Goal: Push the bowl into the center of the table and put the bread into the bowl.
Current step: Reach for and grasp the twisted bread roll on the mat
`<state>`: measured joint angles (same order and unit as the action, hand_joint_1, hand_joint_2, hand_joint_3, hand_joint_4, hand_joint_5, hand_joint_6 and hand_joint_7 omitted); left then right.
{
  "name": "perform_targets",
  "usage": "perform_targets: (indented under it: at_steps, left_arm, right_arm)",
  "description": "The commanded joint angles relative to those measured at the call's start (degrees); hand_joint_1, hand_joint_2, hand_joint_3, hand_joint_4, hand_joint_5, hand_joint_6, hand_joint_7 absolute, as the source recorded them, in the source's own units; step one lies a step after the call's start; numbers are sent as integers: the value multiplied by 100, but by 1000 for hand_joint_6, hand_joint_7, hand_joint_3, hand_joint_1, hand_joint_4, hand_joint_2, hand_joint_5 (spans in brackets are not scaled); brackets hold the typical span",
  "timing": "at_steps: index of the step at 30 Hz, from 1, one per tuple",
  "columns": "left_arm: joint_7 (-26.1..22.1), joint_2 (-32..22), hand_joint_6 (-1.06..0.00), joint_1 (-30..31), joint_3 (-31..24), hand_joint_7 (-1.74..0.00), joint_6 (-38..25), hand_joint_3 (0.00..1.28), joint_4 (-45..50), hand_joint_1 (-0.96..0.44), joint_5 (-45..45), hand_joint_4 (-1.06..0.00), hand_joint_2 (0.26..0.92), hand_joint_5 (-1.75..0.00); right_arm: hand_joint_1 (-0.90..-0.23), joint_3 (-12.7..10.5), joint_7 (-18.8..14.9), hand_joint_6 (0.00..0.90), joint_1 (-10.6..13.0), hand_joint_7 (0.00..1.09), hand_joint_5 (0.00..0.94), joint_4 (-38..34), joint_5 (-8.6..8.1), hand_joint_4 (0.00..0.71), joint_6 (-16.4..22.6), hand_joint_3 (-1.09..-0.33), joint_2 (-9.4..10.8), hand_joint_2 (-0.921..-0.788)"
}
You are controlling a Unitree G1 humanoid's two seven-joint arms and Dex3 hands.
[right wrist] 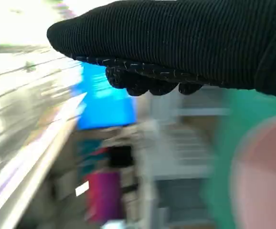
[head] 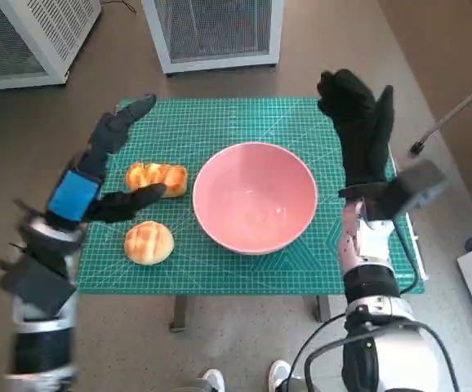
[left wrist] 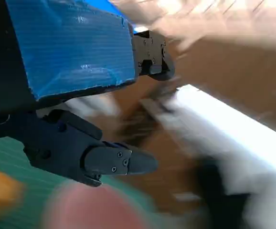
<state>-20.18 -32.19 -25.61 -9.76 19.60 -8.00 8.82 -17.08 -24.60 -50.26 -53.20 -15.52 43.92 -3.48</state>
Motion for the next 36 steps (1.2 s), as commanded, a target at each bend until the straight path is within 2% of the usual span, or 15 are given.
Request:
perform_targets:
  at_steps: [1, 4, 7, 12, 17, 21, 25, 36]
  left_arm:
    - [-96, -369, -42, -334, 274, -318, -688, 40, -115, -517, 471, -109, 903, -4]
    - [-94, -444, -81, -491, 482, -264, -1169, 13, -146, -486, 765, -93, 852, -1]
    - [-153, -493, -114, -710, 743, -216, -1506, 4, -334, -450, 1015, -83, 809, -1]
    - [-287, -534, -161, -1085, 1146, -141, -1599, 2, -895, -380, 1263, -70, 757, 0]
    - [-478, -440, -177, -1525, 1567, -109, -1831, 1, -1466, -287, 1484, -65, 737, 0]
    - [-500, -335, -185, -1873, 1897, -95, -1910, 1, -1995, -220, 1696, -64, 736, 0]
    - [-444, -187, -192, -2270, 2241, -82, -1932, 2, -2675, -188, 1950, -62, 738, 0]
    - [-60, 295, -191, -3115, 2984, -49, -1779, 3, -4499, -222, 2476, -54, 742, 0]
  right_arm:
    - [-426, 235, -521, 160, 619, 492, 15, 1034, -335, 315, 140, -551, 118, -921]
    - [-433, 388, -673, 166, 871, 501, 18, 1565, -436, 323, 176, -542, 108, -921]
    - [-430, 536, -748, 172, 1125, 508, 19, 2046, -464, 328, 168, -539, 81, -921]
    - [-421, 729, -799, 160, 1442, 506, 15, 2570, -465, 326, 98, -535, 25, -921]
    - [-423, 873, -897, 142, 1663, 506, 2, 2962, -642, 298, -128, -524, 16, -921]
    - [-428, 956, -965, 130, 1759, 541, 1, 3155, -767, 287, -279, -519, 30, -921]
    - [-433, 1006, -965, 116, 1808, 574, 1, 3266, -788, 283, -350, -515, 32, -921]
    - [-435, 1022, -947, 82, 1836, 646, 5, 3330, -867, 293, -528, -489, 55, -921]
